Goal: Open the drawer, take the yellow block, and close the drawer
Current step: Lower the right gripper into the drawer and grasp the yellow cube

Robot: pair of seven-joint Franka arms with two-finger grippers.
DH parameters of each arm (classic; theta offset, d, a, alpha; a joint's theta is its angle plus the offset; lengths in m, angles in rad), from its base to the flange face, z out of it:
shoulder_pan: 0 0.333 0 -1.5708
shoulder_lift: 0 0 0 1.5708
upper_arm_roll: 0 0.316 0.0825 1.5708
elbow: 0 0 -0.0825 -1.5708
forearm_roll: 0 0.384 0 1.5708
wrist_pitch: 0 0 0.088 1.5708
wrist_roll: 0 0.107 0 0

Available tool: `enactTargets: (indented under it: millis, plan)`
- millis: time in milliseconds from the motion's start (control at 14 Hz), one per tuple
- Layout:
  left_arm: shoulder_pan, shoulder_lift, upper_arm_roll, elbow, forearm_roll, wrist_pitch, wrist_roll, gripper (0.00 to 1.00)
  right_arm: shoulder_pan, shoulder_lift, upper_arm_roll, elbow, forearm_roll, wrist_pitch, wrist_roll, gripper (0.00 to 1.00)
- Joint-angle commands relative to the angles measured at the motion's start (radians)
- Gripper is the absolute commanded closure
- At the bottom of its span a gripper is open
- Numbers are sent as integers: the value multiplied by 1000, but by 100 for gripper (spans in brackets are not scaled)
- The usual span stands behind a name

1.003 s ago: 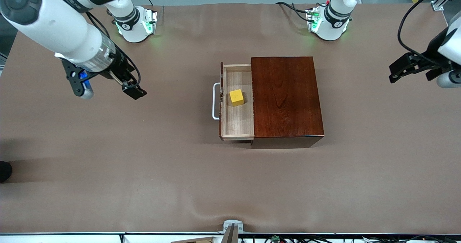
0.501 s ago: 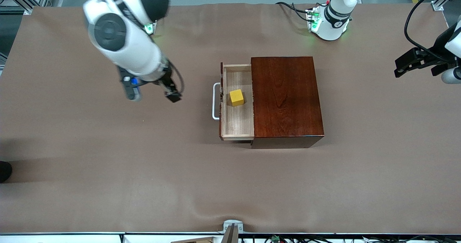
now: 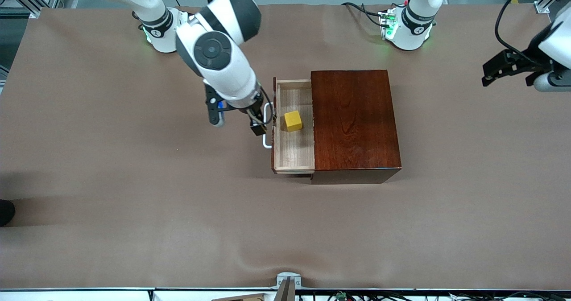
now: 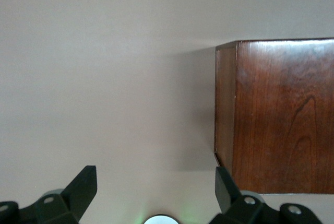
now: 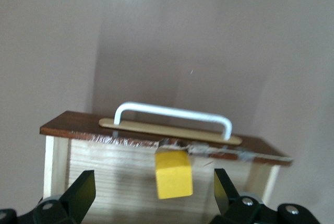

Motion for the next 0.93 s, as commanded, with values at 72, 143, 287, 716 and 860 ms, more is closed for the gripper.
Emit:
enactTargets:
  millis: [72,143,287,716,860]
  plan:
    - [32,-100,-19,-125,-25,52,14,0,35,52,-6,17,29,81,107,0]
    - [32,-102,-17,-121,-25,51,14,0,48,65,-7,17,29,100,126,0]
    - [35,-102,-8,-115,-25,45,20,0,71,91,-7,17,29,129,132,0]
    - [43,-93,-1,-104,-25,41,16,0,110,154,-7,13,29,174,132,0]
    - [41,-83,-1,-81,-25,40,6,0,127,175,-7,12,27,195,144,0]
